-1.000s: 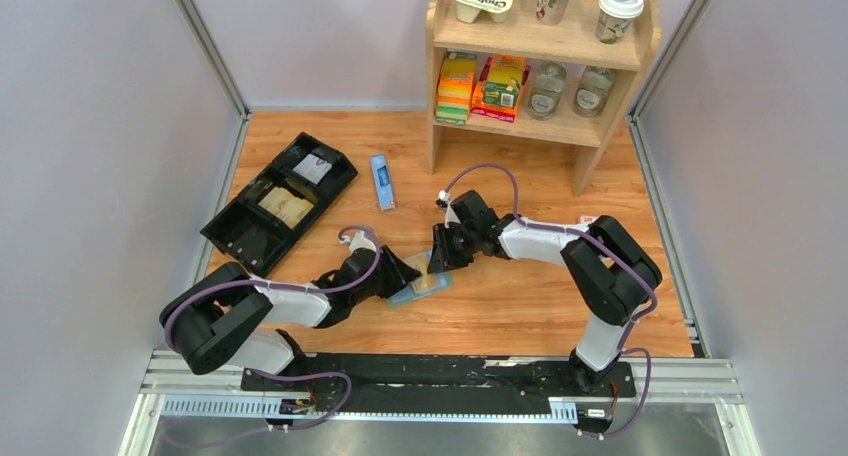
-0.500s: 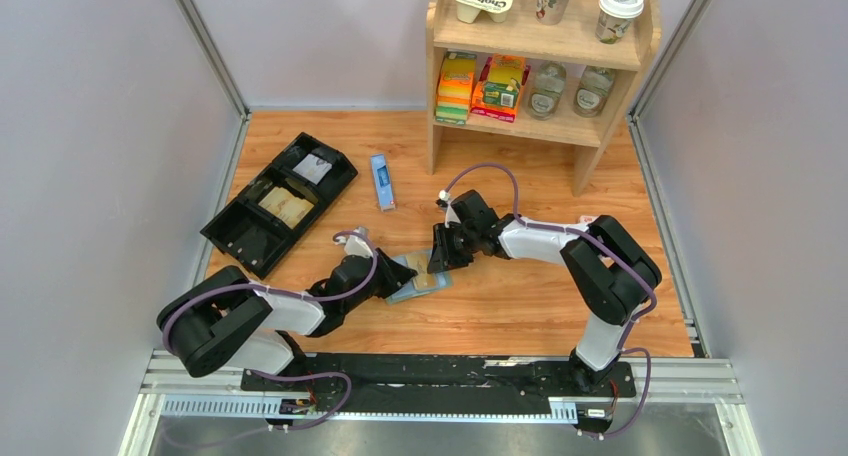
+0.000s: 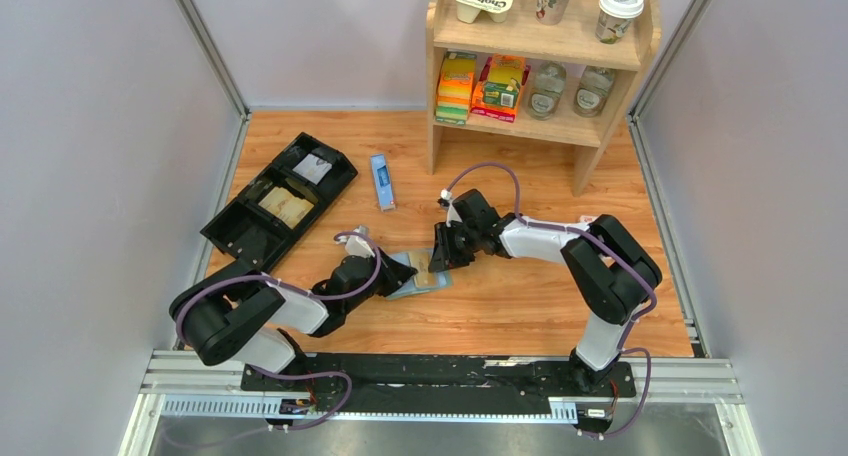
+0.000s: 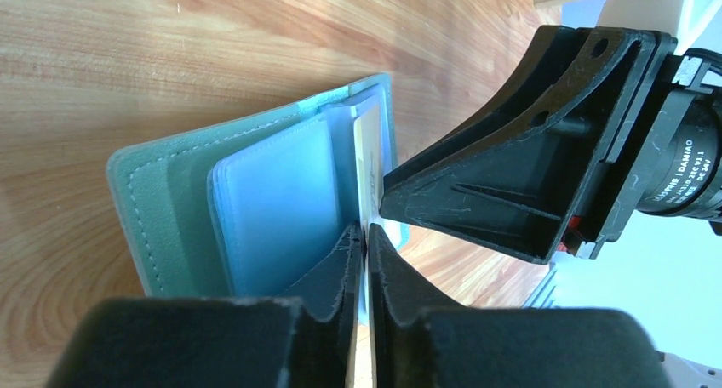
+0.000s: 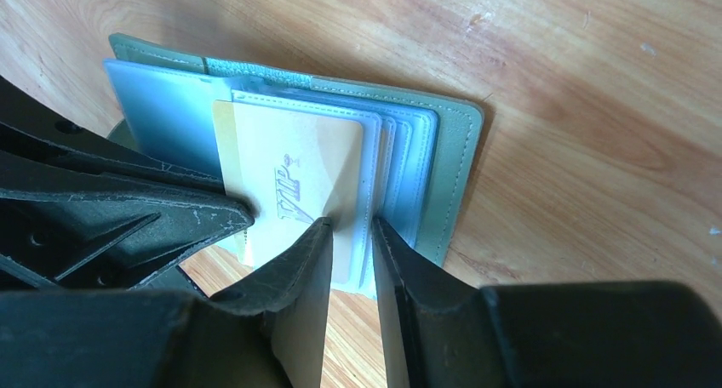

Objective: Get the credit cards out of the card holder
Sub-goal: Remove the credit card from the card holder, then place the credit card in the storage box.

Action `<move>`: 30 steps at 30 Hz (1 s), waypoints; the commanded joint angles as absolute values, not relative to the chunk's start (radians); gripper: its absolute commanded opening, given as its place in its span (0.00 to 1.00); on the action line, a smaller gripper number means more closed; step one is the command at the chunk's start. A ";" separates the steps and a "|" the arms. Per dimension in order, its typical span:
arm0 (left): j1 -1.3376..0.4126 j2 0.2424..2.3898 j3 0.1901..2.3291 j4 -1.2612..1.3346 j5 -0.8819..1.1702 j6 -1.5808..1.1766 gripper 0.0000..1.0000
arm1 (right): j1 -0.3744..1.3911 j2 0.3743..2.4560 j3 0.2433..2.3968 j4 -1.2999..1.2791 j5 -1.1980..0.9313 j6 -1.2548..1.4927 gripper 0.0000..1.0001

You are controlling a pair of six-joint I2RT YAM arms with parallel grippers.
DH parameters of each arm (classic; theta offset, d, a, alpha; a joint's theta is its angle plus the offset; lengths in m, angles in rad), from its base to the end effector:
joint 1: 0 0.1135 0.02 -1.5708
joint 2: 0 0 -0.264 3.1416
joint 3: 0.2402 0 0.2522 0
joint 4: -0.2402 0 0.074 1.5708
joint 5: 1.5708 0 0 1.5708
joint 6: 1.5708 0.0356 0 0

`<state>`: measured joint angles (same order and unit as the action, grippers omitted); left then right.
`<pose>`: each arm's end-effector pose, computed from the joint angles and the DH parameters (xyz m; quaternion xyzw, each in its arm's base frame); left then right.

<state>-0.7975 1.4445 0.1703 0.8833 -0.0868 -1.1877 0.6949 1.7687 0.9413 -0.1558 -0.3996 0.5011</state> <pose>0.1537 -0.1531 0.1170 -0.1846 0.8098 -0.4457 0.3339 0.2531 0.2290 0.1437 -0.1480 0.9281 0.3168 0.1276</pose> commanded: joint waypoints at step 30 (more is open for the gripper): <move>-0.808 0.715 0.175 0.020 -0.221 -1.002 0.00 | 0.709 1.845 0.946 -0.210 -0.347 0.495 0.31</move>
<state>-0.8043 0.7727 0.1307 0.1703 -0.1963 -1.0874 0.6994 1.7966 0.9565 -0.1455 -0.4305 0.5156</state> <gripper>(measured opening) 0.006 0.301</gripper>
